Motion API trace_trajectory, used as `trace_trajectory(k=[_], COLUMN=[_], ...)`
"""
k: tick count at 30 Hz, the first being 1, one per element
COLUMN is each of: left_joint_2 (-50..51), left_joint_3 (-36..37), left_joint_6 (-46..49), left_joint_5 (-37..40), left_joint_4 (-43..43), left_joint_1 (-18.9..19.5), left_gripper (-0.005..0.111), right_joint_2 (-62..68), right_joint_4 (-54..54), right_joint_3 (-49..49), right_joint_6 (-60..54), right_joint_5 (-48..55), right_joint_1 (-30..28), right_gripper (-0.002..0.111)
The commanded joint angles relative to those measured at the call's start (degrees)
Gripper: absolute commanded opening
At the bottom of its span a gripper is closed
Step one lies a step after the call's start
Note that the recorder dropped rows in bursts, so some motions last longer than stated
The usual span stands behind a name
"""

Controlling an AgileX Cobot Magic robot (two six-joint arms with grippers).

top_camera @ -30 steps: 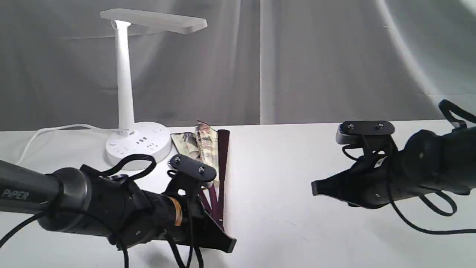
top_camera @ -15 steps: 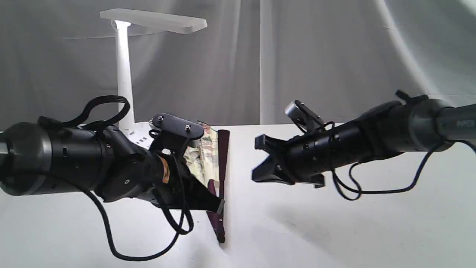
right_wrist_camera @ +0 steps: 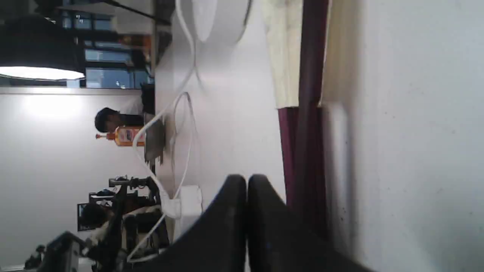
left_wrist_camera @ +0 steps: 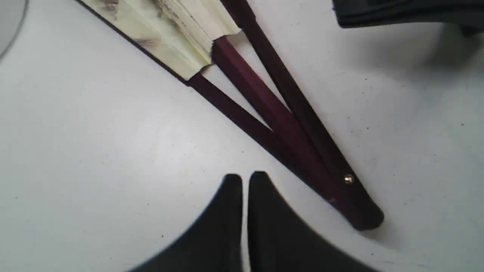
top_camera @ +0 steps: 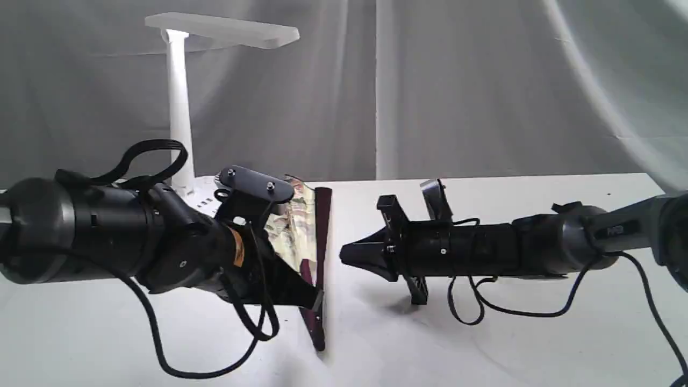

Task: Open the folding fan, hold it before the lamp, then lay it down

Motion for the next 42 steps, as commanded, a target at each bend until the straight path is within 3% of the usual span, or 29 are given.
trace_trajectory(k=[1,6,9,14,18,20,24,29,32,37,39,42], left_joint_2=[-0.5,-0.5,-0.5,-0.5,-0.5,-0.5,-0.5,-0.5,-0.5,-0.5,-0.5,-0.5], left_joint_3=[1.0,1.7,1.7,1.7,1.7,1.7,1.7,1.7,1.7,1.7,1.7,1.7], left_joint_6=[-0.5,-0.5,-0.5,-0.4,-0.4,-0.4,-0.4,-0.4,-0.4,-0.4,-0.2,-0.2], left_joint_5=[-2.4,-3.5,-3.5,-3.5,-3.5,-3.5,-3.5,-3.5,-3.6,-3.8,-3.9,-3.7], left_joint_4=[-0.5,-0.5,-0.5,-0.5,-0.5,-0.5,-0.5,-0.5,-0.5,-0.5,-0.5,-0.5], left_joint_1=[-0.1,-0.1,-0.1,-0.1,-0.1,-0.1,-0.1,-0.1,-0.1,-0.1,-0.1,-0.1], left_gripper=[0.0,0.0,0.0,0.0,0.0,0.0,0.0,0.0,0.0,0.0,0.0,0.0], right_joint_2=[0.7,-2.0,-5.4,-14.7,-20.9,-23.1,-25.2,-25.0,-27.4,-31.0,-31.0,-30.9], right_joint_4=[0.5,0.5,-0.7,-21.6,-50.1,-71.0,-107.3,-145.8,-157.3,-171.3,-165.7,-144.6], right_joint_3=[-0.2,-0.2,-0.2,-0.2,-0.2,-0.2,-0.2,1.3,7.8,19.8,21.6,25.5], right_joint_6=[-4.2,-26.9,-28.1,-25.5,-5.4,15.8,50.2,88.2,101.1,122.9,122.3,103.2], right_joint_5=[0.2,5.4,3.1,-20.6,-38.4,-43.4,-42.0,-28.9,-34.7,-64.5,-70.6,-78.2], right_joint_1=[0.3,-2.2,-3.5,-3.7,-2.1,-2.1,-2.8,-2.7,-2.7,-4.0,-4.9,-5.5], right_gripper=[0.007,0.009,0.006,0.003,0.003,0.003,0.003,0.003,0.0,0.0,0.0,0.0])
